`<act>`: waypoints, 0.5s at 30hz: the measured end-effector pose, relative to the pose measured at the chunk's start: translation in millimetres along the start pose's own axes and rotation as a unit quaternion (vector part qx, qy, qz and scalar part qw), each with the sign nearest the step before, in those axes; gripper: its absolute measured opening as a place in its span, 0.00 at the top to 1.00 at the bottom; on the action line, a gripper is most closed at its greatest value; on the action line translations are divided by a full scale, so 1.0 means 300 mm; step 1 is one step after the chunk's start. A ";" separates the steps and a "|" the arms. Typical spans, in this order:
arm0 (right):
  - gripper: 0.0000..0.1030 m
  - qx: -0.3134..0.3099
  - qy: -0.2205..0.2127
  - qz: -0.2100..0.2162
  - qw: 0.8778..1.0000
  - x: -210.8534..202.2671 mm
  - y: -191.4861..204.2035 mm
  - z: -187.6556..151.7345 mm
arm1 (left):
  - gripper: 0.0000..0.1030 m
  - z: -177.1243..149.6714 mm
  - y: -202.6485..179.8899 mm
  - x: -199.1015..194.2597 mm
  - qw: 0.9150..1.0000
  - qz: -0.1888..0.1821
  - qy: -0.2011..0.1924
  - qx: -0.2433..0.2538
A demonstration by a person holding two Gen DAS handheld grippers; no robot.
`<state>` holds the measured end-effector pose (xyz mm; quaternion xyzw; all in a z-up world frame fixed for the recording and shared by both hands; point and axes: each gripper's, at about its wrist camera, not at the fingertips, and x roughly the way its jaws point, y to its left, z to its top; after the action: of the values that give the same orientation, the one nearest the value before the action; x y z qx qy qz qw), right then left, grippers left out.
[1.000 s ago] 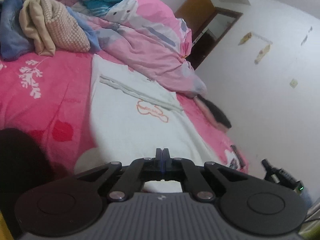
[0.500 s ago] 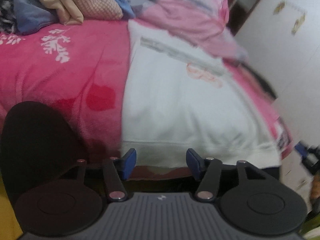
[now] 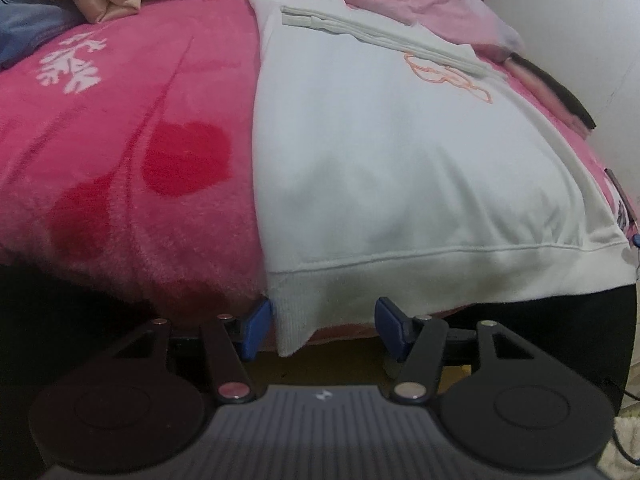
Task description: Fold clothes
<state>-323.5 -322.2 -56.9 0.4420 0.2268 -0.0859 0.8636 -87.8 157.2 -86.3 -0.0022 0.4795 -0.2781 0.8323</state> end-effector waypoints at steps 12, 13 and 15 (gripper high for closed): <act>0.67 0.034 0.007 -0.025 0.999 0.022 -0.035 0.006 | 0.45 -0.018 0.058 0.029 0.999 -0.029 -0.019 -0.035; 0.66 0.035 0.006 -0.029 0.999 0.022 -0.037 0.007 | 0.45 -0.018 0.065 0.034 0.999 -0.030 -0.019 -0.039; 0.60 0.036 0.004 -0.036 0.999 0.023 -0.040 0.007 | 0.44 -0.017 0.078 0.048 0.998 -0.032 -0.015 -0.047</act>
<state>-321.0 -330.7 -67.7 0.4648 0.2430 -0.1229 0.8425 -75.5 171.5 -106.9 -0.0610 0.4790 -0.2822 0.8290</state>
